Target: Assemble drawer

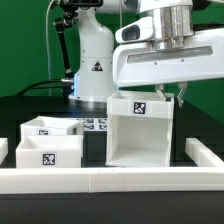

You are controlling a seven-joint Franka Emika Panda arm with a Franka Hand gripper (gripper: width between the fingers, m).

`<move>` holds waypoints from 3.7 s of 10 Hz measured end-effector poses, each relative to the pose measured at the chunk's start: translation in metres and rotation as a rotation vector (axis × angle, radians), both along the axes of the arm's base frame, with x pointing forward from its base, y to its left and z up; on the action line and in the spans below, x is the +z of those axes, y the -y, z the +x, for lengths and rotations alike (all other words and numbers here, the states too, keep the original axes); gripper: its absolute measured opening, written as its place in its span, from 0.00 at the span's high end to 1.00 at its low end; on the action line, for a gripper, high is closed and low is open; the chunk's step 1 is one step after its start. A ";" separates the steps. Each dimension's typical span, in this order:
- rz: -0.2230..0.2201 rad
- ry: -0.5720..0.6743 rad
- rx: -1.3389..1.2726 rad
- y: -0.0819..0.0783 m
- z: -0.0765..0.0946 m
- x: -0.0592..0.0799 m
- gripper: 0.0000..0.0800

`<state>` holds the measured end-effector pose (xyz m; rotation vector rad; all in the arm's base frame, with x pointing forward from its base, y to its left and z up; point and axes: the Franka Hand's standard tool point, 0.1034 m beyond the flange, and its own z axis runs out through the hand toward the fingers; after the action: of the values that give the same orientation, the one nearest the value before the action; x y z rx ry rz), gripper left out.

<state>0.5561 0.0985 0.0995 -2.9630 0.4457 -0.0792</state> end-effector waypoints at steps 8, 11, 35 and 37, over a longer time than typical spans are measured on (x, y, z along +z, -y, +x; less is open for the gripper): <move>0.013 0.010 -0.086 -0.003 0.013 0.004 0.94; 0.033 -0.017 -0.285 -0.007 0.014 0.003 0.94; 0.213 -0.137 -1.198 0.000 0.082 0.001 0.94; 0.213 -0.142 -1.192 0.000 0.087 0.001 0.94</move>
Offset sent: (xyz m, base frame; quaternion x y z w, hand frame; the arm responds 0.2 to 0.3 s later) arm 0.0000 0.0000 0.0000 0.0000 0.0000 0.0000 1.0000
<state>0.6428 0.0981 0.1004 -2.0884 1.9753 0.0541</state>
